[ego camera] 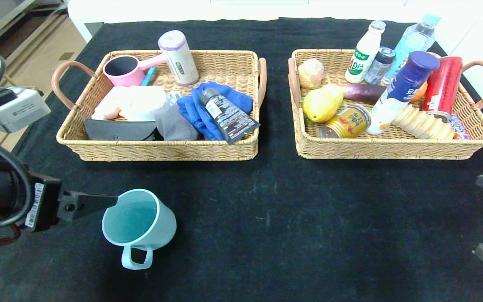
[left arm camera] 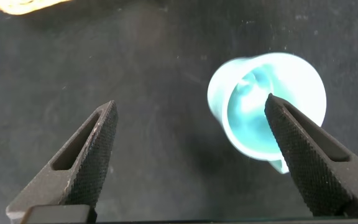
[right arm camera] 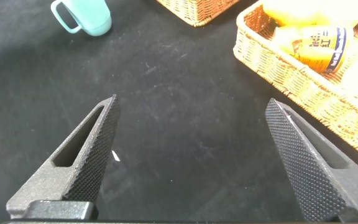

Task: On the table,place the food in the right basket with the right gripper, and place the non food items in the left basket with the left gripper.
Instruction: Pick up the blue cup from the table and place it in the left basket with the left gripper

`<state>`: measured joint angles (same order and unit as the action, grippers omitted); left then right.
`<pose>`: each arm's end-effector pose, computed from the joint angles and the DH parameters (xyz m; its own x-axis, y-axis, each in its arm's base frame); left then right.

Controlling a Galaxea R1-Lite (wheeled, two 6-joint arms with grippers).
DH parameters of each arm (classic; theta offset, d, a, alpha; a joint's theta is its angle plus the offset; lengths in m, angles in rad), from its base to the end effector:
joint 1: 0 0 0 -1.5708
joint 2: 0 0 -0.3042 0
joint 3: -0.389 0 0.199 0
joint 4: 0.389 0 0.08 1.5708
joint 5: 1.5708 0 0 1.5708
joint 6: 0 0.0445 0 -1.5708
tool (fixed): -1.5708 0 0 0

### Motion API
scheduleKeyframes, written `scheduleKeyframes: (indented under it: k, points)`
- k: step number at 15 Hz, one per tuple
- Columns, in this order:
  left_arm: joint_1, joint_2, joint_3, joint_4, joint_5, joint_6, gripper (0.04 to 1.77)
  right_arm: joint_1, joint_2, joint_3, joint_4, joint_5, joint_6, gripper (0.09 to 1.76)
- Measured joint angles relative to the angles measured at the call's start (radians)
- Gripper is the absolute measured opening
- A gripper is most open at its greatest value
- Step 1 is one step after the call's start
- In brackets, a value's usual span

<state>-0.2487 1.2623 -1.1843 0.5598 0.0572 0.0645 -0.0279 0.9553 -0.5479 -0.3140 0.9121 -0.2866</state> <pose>0.1916 -0.0460 0.2766 0.7915 -0.1420 -0.5945 0.2380 0.9675 0.0858 0.1310 0.0315 0.2347 0.6312 0.7735 -0.0571 -0.7649 0.6087 -0.2107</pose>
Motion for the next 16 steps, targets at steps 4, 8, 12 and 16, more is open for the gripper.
scheduleKeyframes:
  k: [4, 8, 12, 16]
  points:
    - [-0.010, 0.049, -0.010, -0.002, 0.009, -0.009, 1.72, 0.000, 0.009, 0.004, -0.001, -0.001, -0.001, 1.71]
    - [-0.030, 0.081, -0.005, -0.004, 0.011, -0.021, 1.72, 0.008, 0.017, 0.005, -0.004, -0.001, -0.004, 1.71]
    - [-0.037, 0.110, 0.004, -0.003, 0.011, -0.026, 1.72, 0.009, 0.021, 0.005, -0.004, -0.002, -0.003, 1.71]
    - [-0.038, 0.141, 0.013, -0.013, 0.011, -0.025, 1.72, 0.011, 0.022, 0.004, -0.005, -0.002, 0.000, 1.71]
